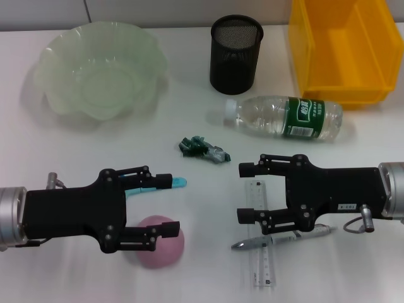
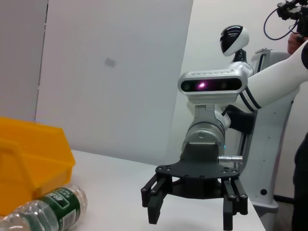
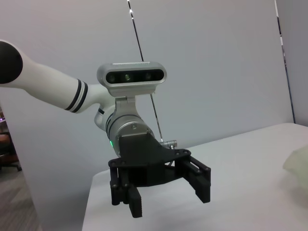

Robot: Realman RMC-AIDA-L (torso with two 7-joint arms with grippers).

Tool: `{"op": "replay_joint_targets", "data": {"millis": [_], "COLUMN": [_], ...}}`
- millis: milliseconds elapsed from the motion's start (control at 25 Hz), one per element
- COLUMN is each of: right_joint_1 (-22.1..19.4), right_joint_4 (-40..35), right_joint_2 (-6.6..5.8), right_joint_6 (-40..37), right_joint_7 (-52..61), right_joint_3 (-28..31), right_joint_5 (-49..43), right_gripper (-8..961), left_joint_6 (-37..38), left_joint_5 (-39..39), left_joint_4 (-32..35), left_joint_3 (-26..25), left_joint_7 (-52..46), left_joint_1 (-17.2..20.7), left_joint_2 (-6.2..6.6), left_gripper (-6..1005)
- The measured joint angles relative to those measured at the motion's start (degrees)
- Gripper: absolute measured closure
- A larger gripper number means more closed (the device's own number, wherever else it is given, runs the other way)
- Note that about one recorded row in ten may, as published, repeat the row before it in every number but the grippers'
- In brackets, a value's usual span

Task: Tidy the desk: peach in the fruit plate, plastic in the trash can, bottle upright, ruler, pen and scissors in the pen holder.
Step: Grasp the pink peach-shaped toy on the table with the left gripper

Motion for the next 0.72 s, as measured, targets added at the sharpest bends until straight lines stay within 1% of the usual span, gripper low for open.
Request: {"op": "replay_joint_targets", "data": {"millis": [200,320,440,600,720], "right_joint_1": [0.3,0.39,0.48,0.7,0.99], "right_joint_4": [-0.07,-0.14,-0.16,-0.17,-0.17], "right_joint_2": [-0.23,-0.28,-0.33,-0.32,-0.29], "right_joint_6": [0.49,0.8,1.28,1.76,1.61], "right_joint_7": [0.84,1.14,1.35,1.95,2.99], "right_joint_3": [0.03,-0.02,-0.03,-0.03,-0.03], "right_joint_5": [-0.81,-1.21,-1.39,-1.48,-1.51], "right_gripper": [137,137,136,136,136], "left_joint_6": [0.19,-0.06,-0.1,-1.02,-1.9], "left_joint_5": [0.8,2.64,2.92,3.39,5.55], "left_joint_4": [2.13,4.31,4.81,6.14,7.55], "left_joint_3": [0.25,0.05,0.03,0.18,-0.13], "left_joint_7": [0.12,0.25,0.22,-1.12,-3.06], "left_joint_1": [-0.07,-0.31,-0.39,-0.9,-1.39], "left_joint_2": [0.04,-0.19,-0.24,-0.25,-0.26], "left_gripper": [219,219,219,219,220]}}
